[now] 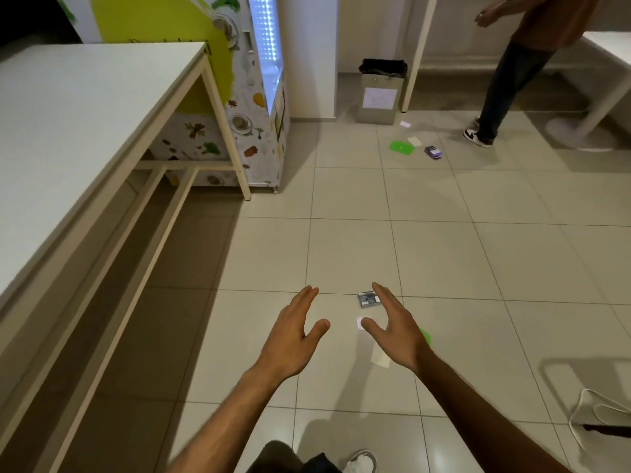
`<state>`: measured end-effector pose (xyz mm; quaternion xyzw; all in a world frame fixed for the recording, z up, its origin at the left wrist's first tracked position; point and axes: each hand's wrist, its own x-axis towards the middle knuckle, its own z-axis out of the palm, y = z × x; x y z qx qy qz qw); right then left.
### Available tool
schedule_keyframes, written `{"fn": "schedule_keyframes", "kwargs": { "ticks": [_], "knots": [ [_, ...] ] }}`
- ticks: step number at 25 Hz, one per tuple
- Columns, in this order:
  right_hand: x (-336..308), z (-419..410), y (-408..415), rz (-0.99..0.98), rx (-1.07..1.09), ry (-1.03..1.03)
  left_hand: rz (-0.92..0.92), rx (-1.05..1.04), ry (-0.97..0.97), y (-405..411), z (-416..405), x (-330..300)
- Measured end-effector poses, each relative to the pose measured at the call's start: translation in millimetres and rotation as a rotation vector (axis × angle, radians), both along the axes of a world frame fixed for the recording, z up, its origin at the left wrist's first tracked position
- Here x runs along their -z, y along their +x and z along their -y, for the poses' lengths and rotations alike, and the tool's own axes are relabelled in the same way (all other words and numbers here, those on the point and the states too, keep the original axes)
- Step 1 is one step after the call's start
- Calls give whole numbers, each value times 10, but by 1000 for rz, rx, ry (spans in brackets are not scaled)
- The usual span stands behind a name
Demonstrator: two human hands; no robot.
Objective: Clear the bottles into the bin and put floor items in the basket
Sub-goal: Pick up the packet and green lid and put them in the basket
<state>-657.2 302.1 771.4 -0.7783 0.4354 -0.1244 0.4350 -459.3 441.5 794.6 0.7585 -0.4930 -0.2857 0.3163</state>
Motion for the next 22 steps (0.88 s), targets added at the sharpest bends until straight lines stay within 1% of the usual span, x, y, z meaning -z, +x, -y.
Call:
{"fn": "schedule_keyframes", "kwargs": {
  "ticks": [5, 9, 11, 14, 18, 20, 22],
  "knots": [
    [136, 696, -241, 0, 136, 44, 13, 113, 64, -3, 854, 174],
    [308, 1278, -391, -26, 164, 54, 24, 258, 99, 81, 1754, 505],
    [411, 1597, -439, -77, 218, 59, 43, 345, 145, 122, 2253, 693],
    [645, 1972, -491, -111, 264, 68, 68, 422, 187, 140, 2880, 942],
    [1182, 2464, -617, -155, 303, 132, 116, 447, 266, 122, 3544, 1433],
    [1587, 2712, -703, -186, 282, 163, 145, 469, 319, 94, 3774, 1834],
    [2133, 2991, -792, -237, 254, 203, 154, 465, 407, 66, 3971, 2369]
  ]
}}
